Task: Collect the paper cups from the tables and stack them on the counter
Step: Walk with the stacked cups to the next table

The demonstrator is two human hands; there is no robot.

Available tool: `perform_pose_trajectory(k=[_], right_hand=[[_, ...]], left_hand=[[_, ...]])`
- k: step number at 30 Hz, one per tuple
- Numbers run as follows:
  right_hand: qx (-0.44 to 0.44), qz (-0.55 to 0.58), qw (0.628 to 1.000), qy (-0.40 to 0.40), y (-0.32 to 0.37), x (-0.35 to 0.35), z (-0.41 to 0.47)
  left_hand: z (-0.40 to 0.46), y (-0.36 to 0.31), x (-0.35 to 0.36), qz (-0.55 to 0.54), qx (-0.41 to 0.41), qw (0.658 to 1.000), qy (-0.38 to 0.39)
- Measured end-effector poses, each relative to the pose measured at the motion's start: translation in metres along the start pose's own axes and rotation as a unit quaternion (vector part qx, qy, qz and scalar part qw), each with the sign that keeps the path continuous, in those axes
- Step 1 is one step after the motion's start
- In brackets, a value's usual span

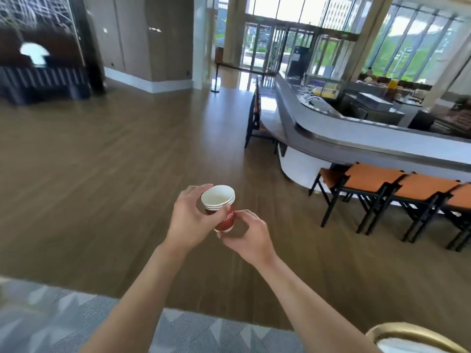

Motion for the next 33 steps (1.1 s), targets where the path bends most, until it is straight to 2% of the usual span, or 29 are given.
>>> perform_pose_trajectory(k=[4, 8, 18, 33], right_hand=[[-0.013, 0.024, 0.999, 0.019, -0.022, -0.005, 0.037], [-0.015, 0.044, 0.999, 0.004, -0.053, -0.033, 0.067], [0.040, 0.079, 0.993, -0.080, -0.177, -0.143, 0.122], [0.110, 0.075, 0.985, -0.108, -0.295, -0.193, 0.180]], left_hand=[[0.030, 0.005, 0.014, 0.027, -0.013, 0.999, -0.011], [0.070, 0.000, 0.051, 0.049, -0.014, 0.999, 0.015], [0.180, -0.028, 0.202, 0.052, 0.021, 0.993, 0.101], [0.288, 0.025, 0.331, 0.033, 0.014, 0.979, 0.199]])
Point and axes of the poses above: each hand's wrist, its own z-axis towards the middle knuckle, its own x-axis out of the palm, y = z × x, the point moved 10 cm from there along z, towards the middle knuckle, and after that the axes turned 8 degrees about y, right-handed, at the moved point
